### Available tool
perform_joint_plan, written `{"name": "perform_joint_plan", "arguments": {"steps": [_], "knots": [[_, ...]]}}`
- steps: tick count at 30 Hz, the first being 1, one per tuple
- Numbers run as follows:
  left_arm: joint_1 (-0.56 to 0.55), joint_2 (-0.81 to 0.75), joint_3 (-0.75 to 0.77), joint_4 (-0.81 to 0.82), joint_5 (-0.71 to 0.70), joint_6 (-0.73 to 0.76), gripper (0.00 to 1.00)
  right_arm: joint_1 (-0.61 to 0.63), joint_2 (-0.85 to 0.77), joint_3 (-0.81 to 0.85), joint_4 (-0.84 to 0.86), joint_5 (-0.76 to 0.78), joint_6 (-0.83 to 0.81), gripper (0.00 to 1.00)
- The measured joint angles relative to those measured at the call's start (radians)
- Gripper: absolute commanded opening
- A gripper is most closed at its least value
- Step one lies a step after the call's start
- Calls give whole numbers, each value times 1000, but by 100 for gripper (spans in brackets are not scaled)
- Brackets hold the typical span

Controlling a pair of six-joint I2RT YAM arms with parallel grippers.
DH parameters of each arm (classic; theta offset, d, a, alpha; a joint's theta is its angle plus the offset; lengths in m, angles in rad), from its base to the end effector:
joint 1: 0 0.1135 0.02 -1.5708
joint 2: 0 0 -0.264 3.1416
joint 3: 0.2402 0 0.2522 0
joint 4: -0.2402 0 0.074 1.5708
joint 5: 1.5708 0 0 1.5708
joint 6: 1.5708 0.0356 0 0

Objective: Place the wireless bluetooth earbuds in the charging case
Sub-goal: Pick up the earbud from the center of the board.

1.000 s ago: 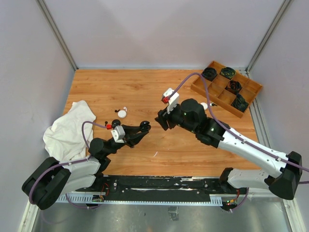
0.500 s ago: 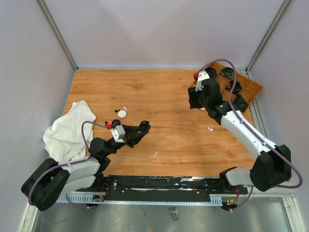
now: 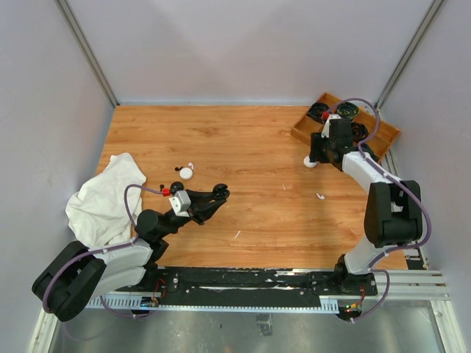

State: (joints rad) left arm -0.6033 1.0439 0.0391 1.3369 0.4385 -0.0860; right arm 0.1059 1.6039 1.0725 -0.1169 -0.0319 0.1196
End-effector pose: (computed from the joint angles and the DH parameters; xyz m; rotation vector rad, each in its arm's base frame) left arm 0.1311 -0.1087 0.2017 0.7028 1.1169 -0.8611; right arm 0.3555 0.0389 0.2388 -0.0024 2.2234 0.1596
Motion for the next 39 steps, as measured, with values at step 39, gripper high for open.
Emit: {"name": "perform_joint_plan", "arguments": {"steps": [39], "knots": [[0,8,6,-1,10,-1,0,-168,365,289,-160,-314,-301,62]]}}
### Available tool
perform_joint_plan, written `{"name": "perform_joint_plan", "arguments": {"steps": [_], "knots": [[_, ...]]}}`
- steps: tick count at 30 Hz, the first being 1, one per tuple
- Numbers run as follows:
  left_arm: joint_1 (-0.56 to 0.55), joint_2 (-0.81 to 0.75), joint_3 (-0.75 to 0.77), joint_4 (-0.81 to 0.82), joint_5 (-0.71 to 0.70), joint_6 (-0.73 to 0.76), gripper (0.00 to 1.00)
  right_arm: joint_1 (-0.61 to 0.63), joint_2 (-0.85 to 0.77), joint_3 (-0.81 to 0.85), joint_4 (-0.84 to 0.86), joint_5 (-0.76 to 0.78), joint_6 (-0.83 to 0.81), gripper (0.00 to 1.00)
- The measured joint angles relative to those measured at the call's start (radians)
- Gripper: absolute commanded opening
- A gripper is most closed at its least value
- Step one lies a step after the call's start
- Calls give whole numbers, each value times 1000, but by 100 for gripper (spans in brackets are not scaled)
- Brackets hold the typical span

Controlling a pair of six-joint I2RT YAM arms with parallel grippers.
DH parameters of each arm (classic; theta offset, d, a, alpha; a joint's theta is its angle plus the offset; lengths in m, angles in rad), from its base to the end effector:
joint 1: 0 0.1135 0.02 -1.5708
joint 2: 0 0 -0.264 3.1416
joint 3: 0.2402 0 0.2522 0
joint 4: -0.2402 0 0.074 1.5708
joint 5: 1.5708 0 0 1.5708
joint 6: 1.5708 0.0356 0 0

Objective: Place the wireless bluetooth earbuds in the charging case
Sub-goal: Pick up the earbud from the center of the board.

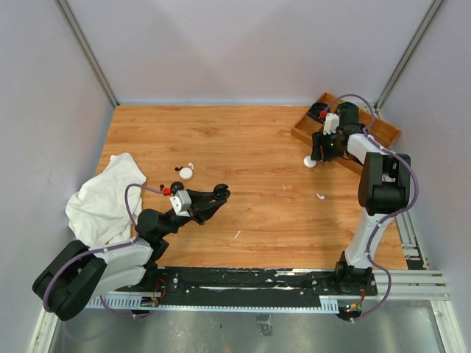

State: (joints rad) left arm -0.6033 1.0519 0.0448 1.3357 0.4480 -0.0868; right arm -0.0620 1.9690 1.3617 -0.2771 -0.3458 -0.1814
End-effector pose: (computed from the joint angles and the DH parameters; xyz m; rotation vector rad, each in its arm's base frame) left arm 0.1321 -0.1098 0.2020 0.7112 1.1181 -0.8676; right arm 0.4258 -0.0143 0.1832 -0.2932 2.3911 0.3125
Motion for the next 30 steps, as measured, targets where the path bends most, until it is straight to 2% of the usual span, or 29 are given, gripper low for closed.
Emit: {"name": "perform_joint_plan", "arguments": {"steps": [11,21,25,30], "knots": [[0,0,1,-1,8,-1,0,0,33,54,-58,-36,-8,59],[0,-3,2,-7,11,-4,0,1,-45,42,-107,43,-83,60],[0,-10,2,-9,11,-4,0,2,-67,45,-134,91,-160,54],[0,-22,2,-17,11,-4,0,14,-70,26,-142,159,-250,40]]}}
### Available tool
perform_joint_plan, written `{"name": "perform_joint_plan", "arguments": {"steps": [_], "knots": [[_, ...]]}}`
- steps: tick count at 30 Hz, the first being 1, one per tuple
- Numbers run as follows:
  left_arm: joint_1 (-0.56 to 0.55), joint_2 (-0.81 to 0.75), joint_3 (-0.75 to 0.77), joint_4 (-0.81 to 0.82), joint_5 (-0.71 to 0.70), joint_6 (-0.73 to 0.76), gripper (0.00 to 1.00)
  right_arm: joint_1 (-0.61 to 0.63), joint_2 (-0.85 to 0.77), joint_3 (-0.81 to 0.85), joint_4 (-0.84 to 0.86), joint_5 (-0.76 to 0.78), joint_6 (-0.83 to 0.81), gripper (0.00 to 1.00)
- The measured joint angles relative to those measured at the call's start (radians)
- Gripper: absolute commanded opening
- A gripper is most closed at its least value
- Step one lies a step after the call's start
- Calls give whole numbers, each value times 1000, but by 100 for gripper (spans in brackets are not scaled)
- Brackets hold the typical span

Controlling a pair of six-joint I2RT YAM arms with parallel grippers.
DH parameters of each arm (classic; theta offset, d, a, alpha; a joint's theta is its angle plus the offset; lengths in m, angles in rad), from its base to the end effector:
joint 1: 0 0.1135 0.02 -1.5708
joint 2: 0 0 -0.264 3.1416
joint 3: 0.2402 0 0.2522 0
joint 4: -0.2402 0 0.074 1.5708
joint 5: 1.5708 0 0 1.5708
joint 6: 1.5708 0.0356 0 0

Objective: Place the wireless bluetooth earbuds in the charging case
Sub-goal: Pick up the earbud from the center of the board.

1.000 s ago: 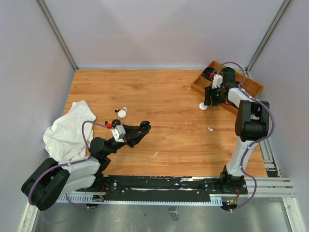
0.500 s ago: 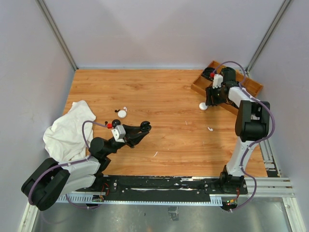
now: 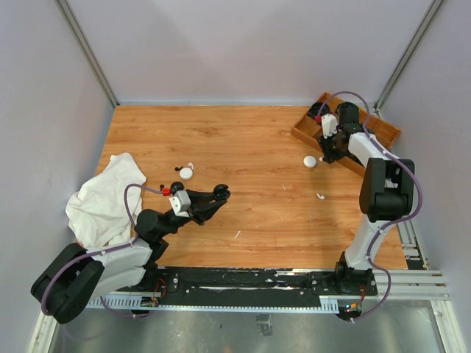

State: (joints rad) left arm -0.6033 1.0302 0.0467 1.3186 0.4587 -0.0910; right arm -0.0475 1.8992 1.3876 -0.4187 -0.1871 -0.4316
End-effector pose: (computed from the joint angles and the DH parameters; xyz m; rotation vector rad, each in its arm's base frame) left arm 0.1309 -0.1093 0.2040 0.7173 1.1103 -0.8769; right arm 0.4131 -0.0130 0.2084 -0.5485 2.4168 0.0308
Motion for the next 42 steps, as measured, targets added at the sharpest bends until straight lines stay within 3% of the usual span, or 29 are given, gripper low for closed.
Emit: {"name": "perform_joint_plan", "arguments": {"steps": [8,16,42], "knots": [[0,-17,0,-18,0,0,0,102,-3,-39,14,134,-154,36],[0,-17,0,-21,0,0,0,111,41,-26,32,196,-222,35],[0,5,4,-24,7,0,0,86,171,118,-40,131,-254,28]]}}
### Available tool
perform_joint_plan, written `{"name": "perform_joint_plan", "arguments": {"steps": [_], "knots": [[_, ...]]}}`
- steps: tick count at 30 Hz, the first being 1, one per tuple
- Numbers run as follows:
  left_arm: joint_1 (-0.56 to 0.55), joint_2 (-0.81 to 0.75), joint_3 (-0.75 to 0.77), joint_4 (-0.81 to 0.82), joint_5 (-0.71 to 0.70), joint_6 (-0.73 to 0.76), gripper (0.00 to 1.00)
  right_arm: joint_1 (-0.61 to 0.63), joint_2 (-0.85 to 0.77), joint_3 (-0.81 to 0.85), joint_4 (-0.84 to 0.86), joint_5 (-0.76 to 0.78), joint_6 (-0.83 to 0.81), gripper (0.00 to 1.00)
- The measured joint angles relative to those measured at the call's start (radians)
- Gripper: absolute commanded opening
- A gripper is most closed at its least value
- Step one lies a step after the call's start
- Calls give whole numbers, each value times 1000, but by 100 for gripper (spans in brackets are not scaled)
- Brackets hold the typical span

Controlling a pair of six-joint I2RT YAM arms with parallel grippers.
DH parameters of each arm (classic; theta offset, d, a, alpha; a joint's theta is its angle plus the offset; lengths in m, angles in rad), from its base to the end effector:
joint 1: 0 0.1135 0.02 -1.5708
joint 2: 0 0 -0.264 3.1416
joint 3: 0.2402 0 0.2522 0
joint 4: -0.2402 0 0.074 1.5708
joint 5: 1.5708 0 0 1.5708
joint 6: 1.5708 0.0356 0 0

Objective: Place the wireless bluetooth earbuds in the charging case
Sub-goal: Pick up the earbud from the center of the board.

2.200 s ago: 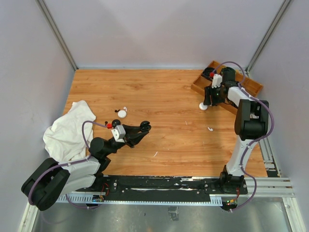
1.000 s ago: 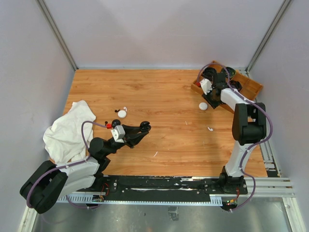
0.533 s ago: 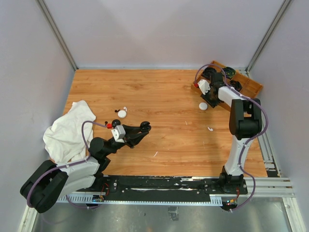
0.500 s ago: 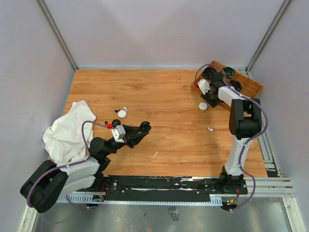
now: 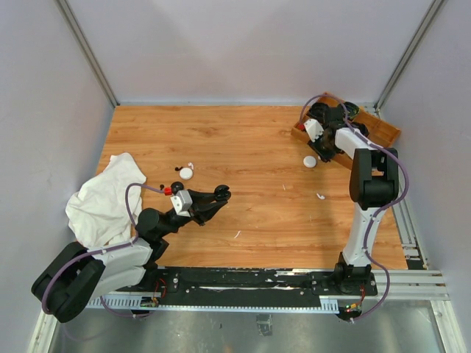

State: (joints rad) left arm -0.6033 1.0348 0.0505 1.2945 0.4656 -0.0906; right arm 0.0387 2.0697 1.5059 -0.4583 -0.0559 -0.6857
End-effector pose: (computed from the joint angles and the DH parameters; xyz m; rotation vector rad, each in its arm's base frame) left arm 0.1321 -0.1105 0.2020 0.7275 1.1335 -0.8826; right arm 0.4422 0.0191 0.1717 -0.9401 2.4234 -0.1637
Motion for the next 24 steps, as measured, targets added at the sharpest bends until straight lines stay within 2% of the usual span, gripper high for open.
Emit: {"name": "perform_joint_plan", "arguments": {"steps": [10,24], "knots": [[0,1,2,-2,1,0,0,-20,0,9,-45,-50,77,18],[0,-7,2,-3,5,-1,0,-18,-19,8,-146,-48,291,19]]}}
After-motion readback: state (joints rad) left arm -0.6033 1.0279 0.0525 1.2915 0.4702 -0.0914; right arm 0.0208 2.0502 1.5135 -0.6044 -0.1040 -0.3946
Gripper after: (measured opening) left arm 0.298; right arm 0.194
